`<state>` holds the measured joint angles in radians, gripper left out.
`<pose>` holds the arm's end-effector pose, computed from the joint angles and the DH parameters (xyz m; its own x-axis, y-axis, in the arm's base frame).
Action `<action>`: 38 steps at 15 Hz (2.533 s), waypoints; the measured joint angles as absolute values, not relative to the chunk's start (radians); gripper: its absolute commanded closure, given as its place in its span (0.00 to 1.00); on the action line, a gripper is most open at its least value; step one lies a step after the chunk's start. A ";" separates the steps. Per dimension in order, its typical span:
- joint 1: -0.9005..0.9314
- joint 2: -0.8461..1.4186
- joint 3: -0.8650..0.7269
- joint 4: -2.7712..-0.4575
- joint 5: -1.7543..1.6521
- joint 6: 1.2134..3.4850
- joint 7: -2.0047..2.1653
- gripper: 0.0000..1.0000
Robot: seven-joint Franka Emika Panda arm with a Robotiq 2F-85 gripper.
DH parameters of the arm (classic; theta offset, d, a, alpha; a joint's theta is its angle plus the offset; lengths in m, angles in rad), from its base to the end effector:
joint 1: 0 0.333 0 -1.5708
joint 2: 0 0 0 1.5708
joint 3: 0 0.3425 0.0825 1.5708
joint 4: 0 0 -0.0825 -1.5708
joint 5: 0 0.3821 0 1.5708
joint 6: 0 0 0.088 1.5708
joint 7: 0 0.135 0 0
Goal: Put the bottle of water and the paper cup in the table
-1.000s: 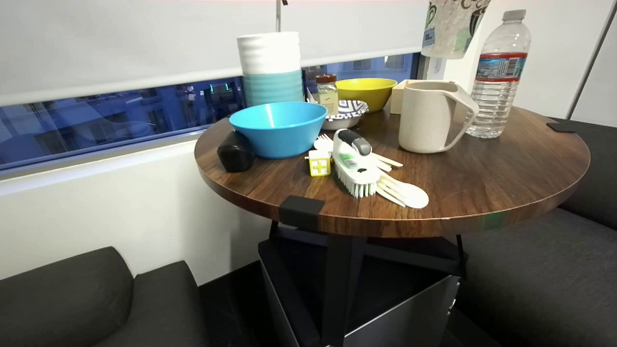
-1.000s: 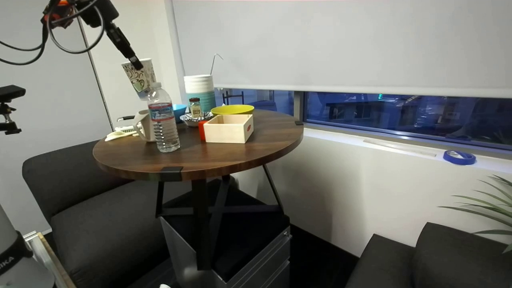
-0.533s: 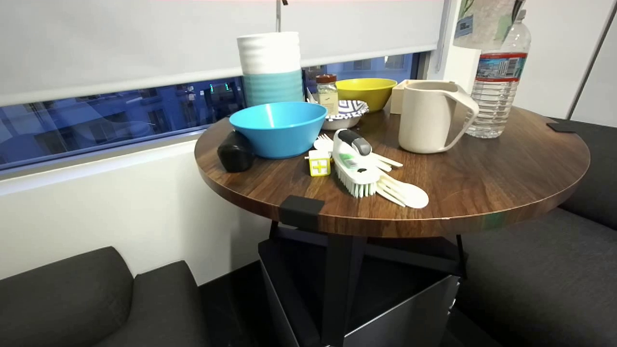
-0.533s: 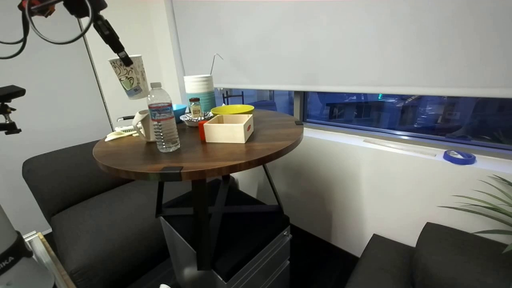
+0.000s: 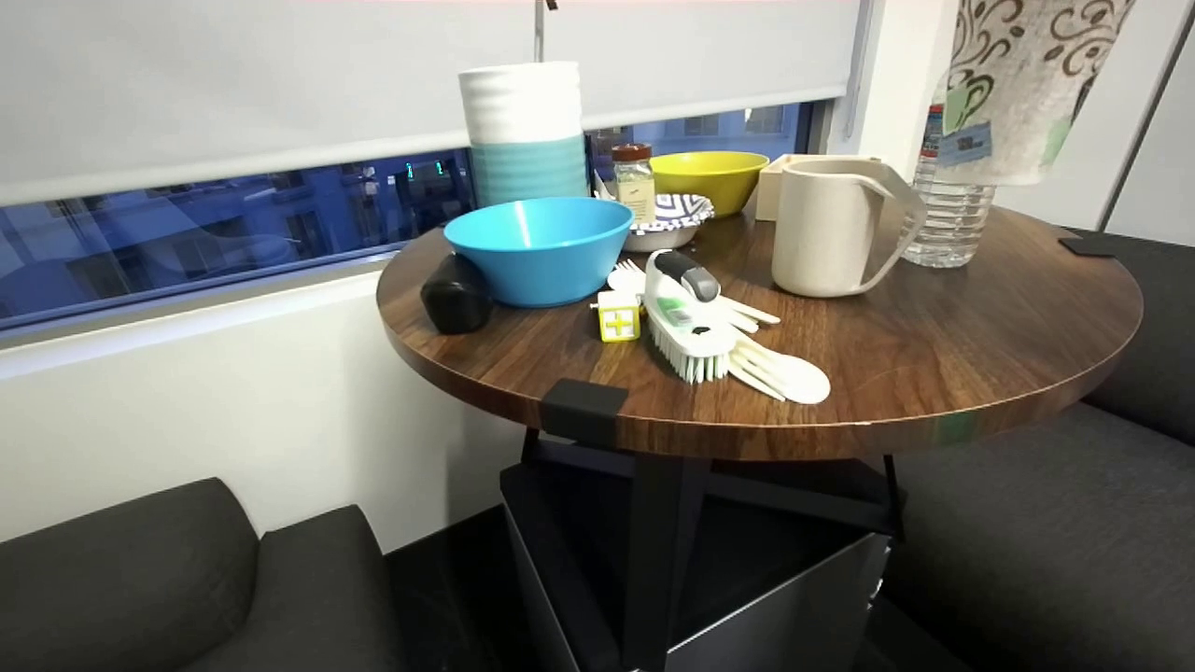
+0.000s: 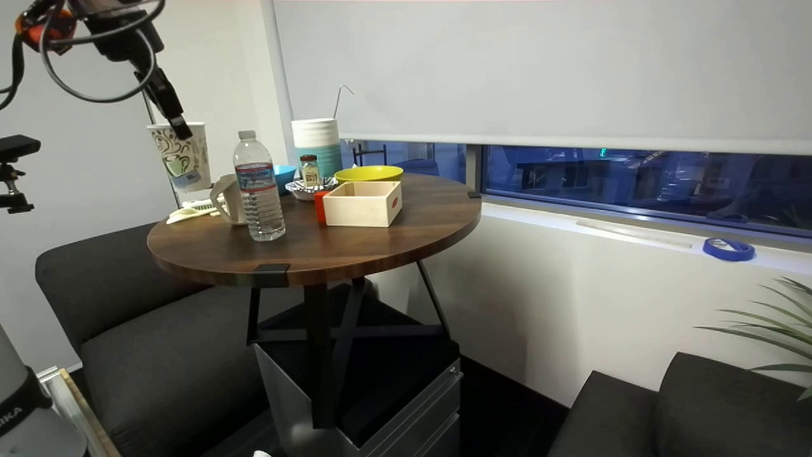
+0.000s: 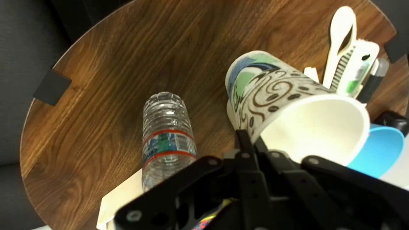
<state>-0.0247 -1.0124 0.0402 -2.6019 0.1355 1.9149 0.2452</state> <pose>0.2635 0.0200 0.5602 0.9177 -0.2783 0.2836 -0.2358 -0.9559 -0.1753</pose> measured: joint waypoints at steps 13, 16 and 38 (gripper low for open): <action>0.047 -1.011 0.035 -2.754 0.145 1.952 0.102 0.71; 0.049 -1.011 0.030 -2.754 0.151 1.957 0.090 0.52; 0.002 -1.041 -0.038 -2.525 0.155 1.920 0.111 0.00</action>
<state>0.0019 -1.0412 -0.0379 -2.5254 0.1547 1.9197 0.1108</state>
